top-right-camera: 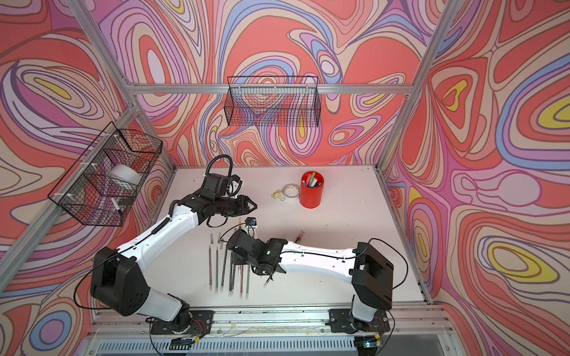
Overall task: Remove the protective cover of the pencils
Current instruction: Pick up the pencil from the center of the board, then remove the protective sleeve from the pencil.
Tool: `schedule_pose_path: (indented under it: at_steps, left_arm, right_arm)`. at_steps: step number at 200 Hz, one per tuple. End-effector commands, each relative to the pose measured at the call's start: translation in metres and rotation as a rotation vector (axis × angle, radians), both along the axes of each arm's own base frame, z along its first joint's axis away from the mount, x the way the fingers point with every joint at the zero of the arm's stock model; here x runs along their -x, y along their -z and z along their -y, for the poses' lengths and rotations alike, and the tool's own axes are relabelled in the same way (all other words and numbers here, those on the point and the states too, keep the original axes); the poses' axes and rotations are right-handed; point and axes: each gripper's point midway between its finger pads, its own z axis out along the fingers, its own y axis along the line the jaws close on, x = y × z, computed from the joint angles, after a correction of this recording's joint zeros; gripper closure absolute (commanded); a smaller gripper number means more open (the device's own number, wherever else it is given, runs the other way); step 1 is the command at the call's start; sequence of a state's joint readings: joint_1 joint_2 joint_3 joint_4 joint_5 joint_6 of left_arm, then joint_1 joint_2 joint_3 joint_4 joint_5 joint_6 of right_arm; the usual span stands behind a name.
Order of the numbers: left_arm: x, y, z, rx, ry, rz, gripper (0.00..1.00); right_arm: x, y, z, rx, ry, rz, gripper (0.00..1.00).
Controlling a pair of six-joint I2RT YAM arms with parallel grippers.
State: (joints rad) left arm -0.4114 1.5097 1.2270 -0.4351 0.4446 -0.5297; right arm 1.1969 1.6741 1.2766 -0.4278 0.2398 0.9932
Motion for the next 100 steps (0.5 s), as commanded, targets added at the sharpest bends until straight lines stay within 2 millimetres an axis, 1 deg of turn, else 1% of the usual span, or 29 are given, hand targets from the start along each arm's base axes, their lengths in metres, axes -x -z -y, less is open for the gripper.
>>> schedule_pose_path:
  at_steps: [1, 26, 66, 86, 100]
  left_arm:
    - [-0.004, -0.008, 0.009, 0.051, 0.023, 0.004, 0.54]
    - [-0.004, -0.006, 0.006, 0.04, 0.013, 0.001, 0.52]
    - [-0.005, -0.005, 0.006, 0.034, 0.011, -0.002, 0.51]
    - [-0.004, -0.005, 0.005, 0.027, 0.01, -0.002, 0.5]
    - [-0.005, -0.003, 0.004, 0.022, 0.006, -0.004, 0.49]
  right_arm:
    - [-0.006, -0.018, 0.0, -0.029, 0.0, 0.052, 1.0]
    - [-0.01, -0.015, 0.009, -0.008, 0.035, 0.051, 1.0]
    - [-0.019, -0.011, 0.019, -0.034, 0.06, 0.032, 1.0]
    - [-0.022, -0.015, 0.025, -0.042, 0.072, 0.043, 1.0]
    - [-0.024, -0.022, 0.027, -0.057, 0.071, 0.06, 1.0]
